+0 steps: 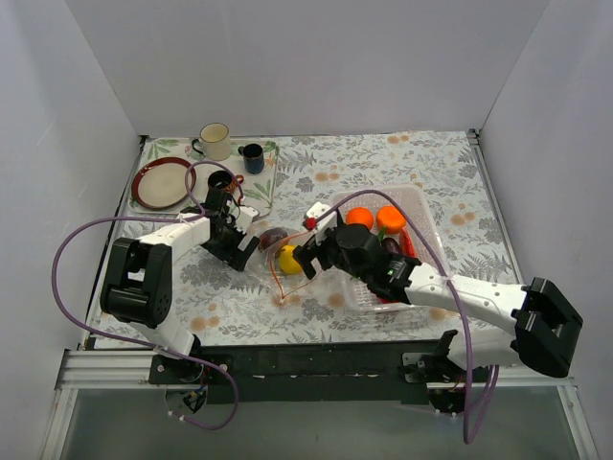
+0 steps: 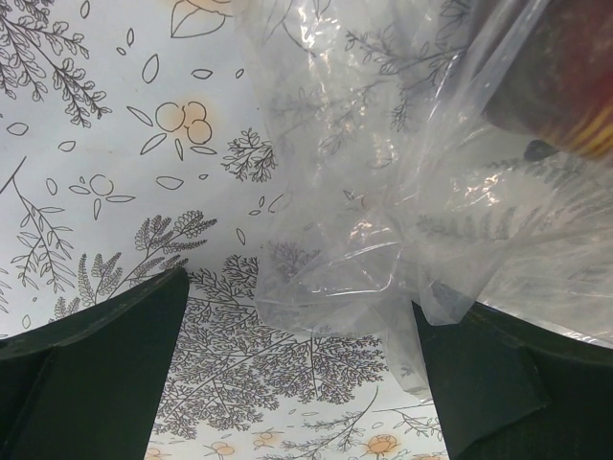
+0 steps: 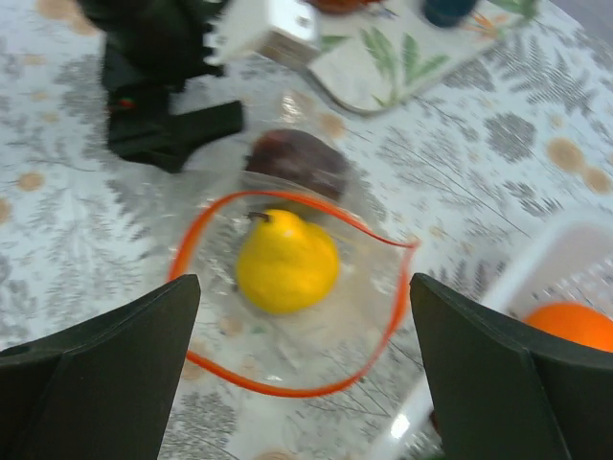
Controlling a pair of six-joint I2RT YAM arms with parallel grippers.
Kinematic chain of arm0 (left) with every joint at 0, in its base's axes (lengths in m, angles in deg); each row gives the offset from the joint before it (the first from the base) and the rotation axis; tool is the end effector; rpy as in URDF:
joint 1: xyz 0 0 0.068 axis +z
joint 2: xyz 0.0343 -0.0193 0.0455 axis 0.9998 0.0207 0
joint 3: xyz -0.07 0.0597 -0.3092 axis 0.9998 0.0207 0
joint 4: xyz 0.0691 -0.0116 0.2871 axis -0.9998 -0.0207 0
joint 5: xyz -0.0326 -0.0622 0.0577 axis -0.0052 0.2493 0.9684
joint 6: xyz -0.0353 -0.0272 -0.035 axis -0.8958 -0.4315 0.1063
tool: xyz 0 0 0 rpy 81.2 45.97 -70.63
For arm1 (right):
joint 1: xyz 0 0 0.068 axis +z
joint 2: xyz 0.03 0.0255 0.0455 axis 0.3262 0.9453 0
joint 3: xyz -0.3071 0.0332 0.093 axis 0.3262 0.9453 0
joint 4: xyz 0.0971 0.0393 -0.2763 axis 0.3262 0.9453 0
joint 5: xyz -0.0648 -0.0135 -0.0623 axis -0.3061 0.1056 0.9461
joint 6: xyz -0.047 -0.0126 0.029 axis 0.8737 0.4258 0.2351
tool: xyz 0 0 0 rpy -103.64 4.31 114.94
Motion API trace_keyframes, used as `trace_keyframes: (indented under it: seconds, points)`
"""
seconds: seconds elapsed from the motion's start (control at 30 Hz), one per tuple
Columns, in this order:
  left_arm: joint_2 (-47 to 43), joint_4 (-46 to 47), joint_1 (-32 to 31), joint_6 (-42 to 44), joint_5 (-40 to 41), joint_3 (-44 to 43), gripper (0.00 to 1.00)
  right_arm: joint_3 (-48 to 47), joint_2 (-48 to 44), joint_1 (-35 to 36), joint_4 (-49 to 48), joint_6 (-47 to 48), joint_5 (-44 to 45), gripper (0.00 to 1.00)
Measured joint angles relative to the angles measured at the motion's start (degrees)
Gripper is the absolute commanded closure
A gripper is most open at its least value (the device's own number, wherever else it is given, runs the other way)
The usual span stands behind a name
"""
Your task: Open the zip-top bag and remove the fake food
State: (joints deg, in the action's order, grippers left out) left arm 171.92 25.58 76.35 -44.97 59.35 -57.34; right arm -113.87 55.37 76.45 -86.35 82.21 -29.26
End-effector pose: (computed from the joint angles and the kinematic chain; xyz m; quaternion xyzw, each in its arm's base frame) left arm 0.3146 -0.0733 0.1876 -0.0103 0.9898 -0.0767 0.1197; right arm 0.1752 0.2561 0.3057 -0.3229 0.7290 0.1944 0.5714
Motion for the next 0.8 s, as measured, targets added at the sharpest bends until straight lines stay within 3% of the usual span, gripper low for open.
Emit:
trace_keyframes:
  seconds: [0.2,0.53,0.8]
  points:
    - [0.0,-0.3,0.0,0.0,0.1,-0.1,0.02,-2.3,6.3,6.1,-3.8,0.7,-4.7,0.01]
    - [0.0,-0.6,0.0,0.0,0.1,-0.1,0.02,-4.4,21.4,6.0,-4.3,1.3,-6.7,0.02]
    - [0.0,-0.7,0.0,0.1,0.1,-0.1,0.02,-7.8,25.3,5.0,-5.5,4.0,-5.1,0.01]
